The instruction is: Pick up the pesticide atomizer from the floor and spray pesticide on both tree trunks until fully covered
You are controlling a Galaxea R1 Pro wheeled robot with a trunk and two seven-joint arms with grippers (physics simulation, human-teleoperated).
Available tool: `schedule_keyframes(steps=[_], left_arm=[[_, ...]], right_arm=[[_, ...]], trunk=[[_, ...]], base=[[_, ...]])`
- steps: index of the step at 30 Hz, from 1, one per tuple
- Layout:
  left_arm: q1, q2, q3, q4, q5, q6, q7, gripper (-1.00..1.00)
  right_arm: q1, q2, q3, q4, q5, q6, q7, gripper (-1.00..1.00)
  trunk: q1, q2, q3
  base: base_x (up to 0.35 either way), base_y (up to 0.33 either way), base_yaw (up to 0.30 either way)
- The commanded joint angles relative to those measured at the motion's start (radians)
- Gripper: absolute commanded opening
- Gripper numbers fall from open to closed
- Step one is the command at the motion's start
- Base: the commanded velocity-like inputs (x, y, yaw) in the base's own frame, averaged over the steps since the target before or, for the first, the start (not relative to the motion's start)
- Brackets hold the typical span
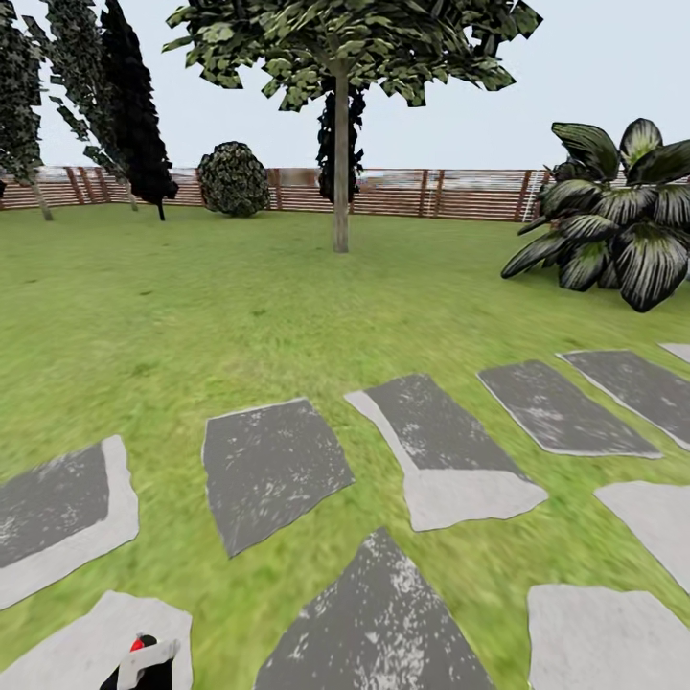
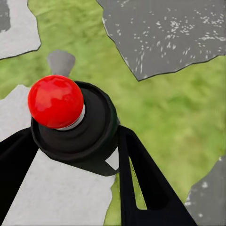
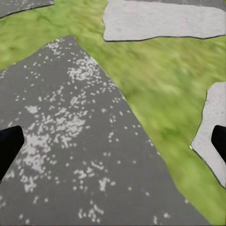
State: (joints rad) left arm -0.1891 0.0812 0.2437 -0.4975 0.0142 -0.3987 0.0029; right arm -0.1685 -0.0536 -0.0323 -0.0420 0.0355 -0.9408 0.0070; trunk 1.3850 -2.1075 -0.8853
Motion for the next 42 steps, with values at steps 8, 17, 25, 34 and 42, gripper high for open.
schedule_keyframes(steps=[8, 17, 25, 34, 42], left_arm=[[-0.001, 0.000, 0.000, 0.000, 0.001, -0.003, 0.000, -1.00], [-0.001, 0.000, 0.000, -0.001, 0.001, -0.003, 0.000, -1.00], [-0.001, 0.000, 0.000, -0.001, 0.001, -0.003, 0.000, -1.00], [-0.001, 0.000, 0.000, -0.001, 0.001, -0.003, 0.000, -1.00], [-0.001, 0.000, 0.000, -0.001, 0.001, -0.003, 0.000, -1.00]], right_arm=[[0.000, 0.000, -0.005, 0.001, 0.003, -0.003, 0.001, 1.00], [-0.001, 0.000, -0.005, 0.001, 0.003, -0.003, 0.001, 1.00], [0.000, 0.000, -0.005, 0.001, 0.003, -0.003, 0.001, 1.00], [-0.001, 0.000, -0.005, 0.001, 0.003, -0.003, 0.001, 1.00], [-0.001, 0.000, -0.005, 0.001, 0.003, -0.003, 0.001, 1.00]], trunk=[[0.000, 0.000, -0.001], [0.000, 0.000, -0.001], [0.000, 0.000, -0.001], [0.000, 0.000, -0.001], [0.000, 0.000, -0.001]], base=[[0.340, 0.000, 0.000], [0.340, 0.000, 0.000], [0.340, 0.000, 0.000], [0.340, 0.000, 0.000], [0.340, 0.000, 0.000]])
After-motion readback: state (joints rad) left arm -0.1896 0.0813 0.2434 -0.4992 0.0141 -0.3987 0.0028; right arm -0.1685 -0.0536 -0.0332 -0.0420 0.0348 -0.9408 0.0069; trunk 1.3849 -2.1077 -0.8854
